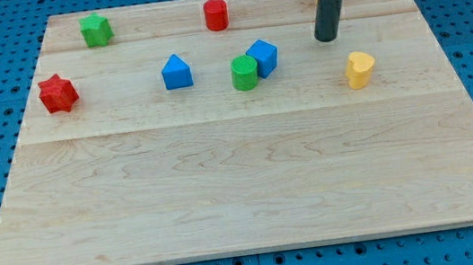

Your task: Push blue cube and green circle towards bottom left

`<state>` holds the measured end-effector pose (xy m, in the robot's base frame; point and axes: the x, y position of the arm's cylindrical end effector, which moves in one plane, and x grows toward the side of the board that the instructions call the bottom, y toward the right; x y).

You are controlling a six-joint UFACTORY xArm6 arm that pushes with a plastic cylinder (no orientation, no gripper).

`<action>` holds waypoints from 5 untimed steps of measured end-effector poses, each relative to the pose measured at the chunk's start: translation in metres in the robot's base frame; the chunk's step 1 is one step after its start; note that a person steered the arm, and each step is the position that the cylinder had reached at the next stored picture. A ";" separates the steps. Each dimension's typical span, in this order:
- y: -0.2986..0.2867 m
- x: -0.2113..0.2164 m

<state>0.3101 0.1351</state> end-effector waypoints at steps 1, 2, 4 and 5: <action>-0.051 0.002; -0.117 0.024; -0.147 0.127; -0.142 0.182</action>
<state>0.4917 -0.0064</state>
